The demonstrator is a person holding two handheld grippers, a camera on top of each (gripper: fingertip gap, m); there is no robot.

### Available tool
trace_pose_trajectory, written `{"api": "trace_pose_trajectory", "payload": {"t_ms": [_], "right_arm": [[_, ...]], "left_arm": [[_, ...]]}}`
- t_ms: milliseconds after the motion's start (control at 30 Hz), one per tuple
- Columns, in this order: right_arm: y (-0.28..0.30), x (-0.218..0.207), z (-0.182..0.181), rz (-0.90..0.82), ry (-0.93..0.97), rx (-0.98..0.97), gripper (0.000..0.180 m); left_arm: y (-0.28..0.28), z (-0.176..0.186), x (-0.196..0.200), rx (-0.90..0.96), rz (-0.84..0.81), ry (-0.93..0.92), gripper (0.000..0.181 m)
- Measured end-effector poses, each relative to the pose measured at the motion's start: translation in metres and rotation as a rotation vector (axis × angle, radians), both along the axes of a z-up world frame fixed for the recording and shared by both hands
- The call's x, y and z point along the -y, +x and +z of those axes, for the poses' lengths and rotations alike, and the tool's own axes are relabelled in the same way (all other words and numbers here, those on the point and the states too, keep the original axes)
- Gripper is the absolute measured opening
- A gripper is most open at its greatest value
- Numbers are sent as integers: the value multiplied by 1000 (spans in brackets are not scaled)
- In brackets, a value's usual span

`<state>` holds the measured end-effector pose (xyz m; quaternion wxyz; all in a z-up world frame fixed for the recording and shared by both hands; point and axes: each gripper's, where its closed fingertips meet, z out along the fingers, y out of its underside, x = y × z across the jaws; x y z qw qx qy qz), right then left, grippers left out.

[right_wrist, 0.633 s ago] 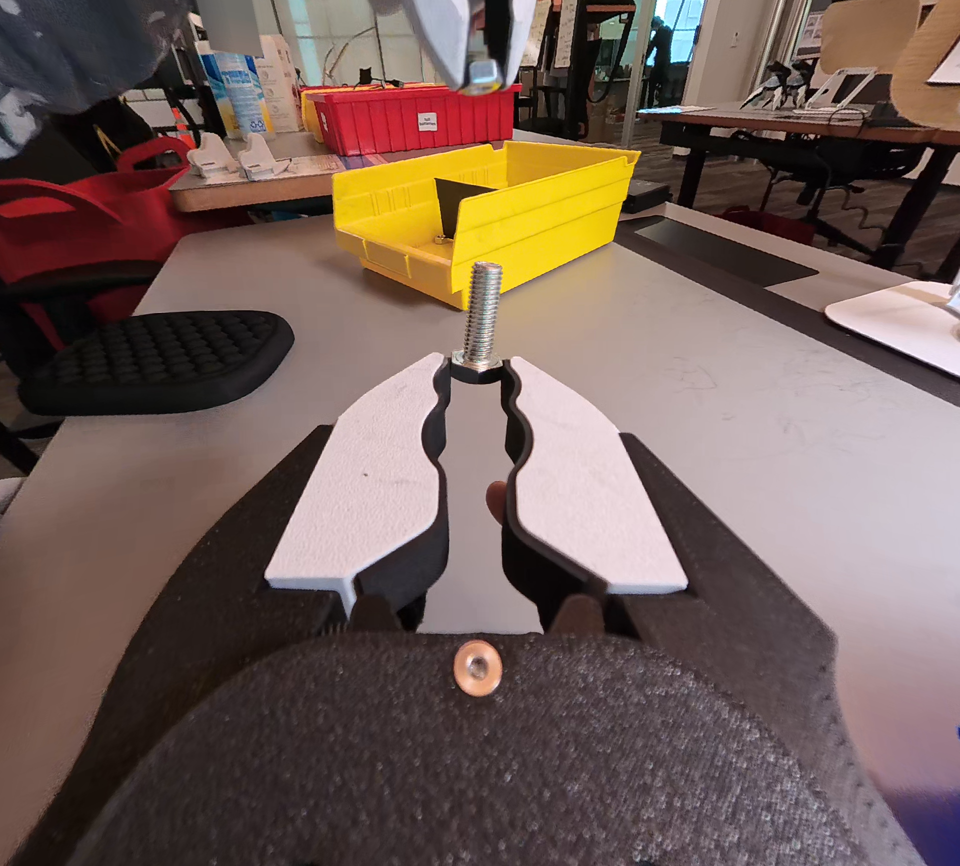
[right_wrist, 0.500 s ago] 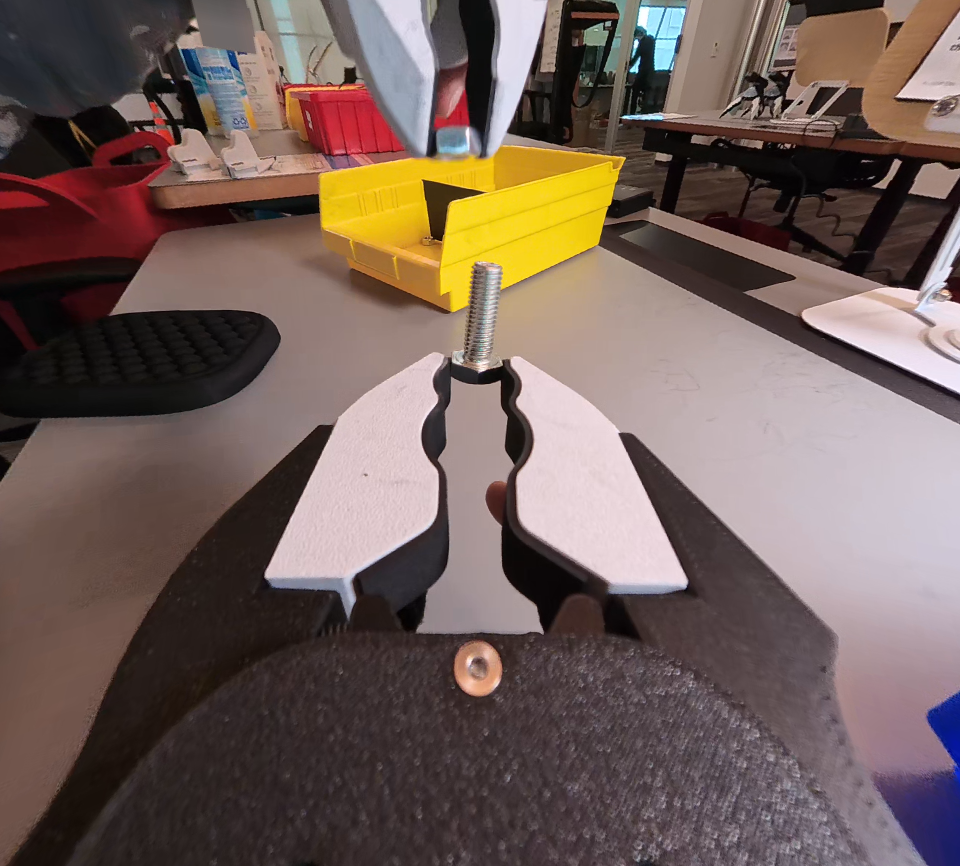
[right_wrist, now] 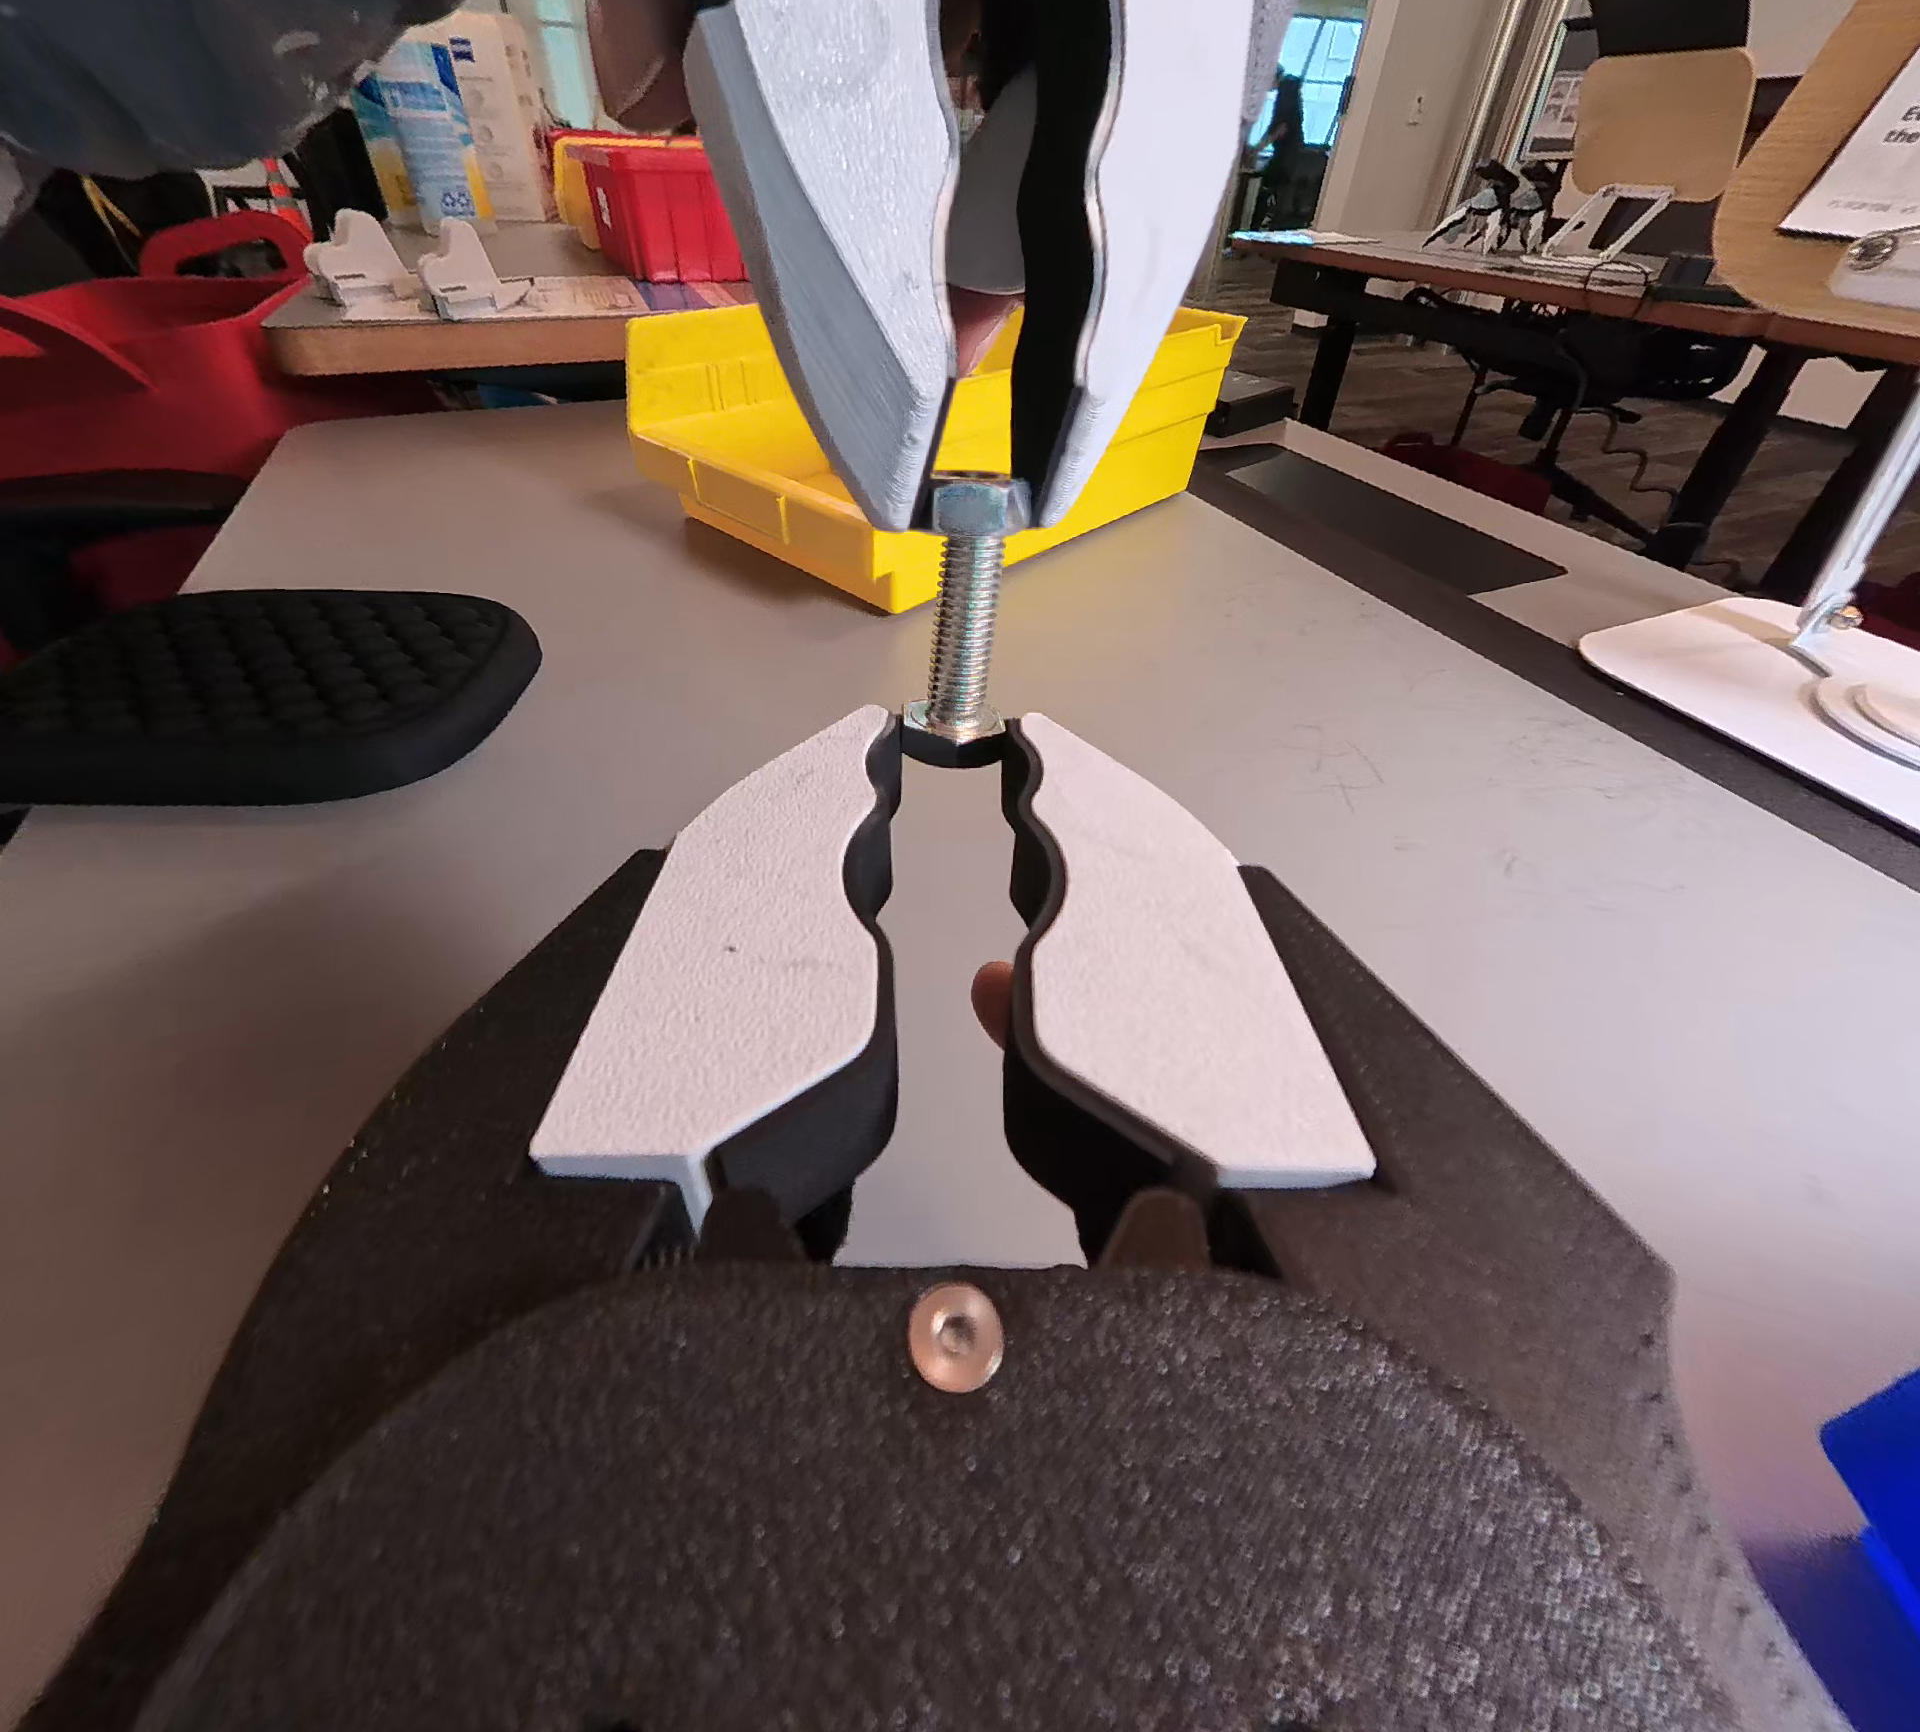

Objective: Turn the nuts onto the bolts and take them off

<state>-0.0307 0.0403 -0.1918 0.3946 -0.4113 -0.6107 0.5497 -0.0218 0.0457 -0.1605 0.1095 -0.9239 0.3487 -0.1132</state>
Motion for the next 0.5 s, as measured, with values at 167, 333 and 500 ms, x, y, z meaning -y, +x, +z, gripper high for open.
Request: {"api": "trace_pose_trajectory", "payload": {"t_ms": [167,333,500], "right_arm": [[0,1,-1,-8,21,6,18],[-1,1,-1,-8,1,8,18],[-1,0,0,-8,-19,4,18]], "left_arm": [[0,-3,1,-36,-21,-18,19],[2,-3,0,-53,-34,-24,19],[2,-2,-1,-66,-45,-12,19]]}}
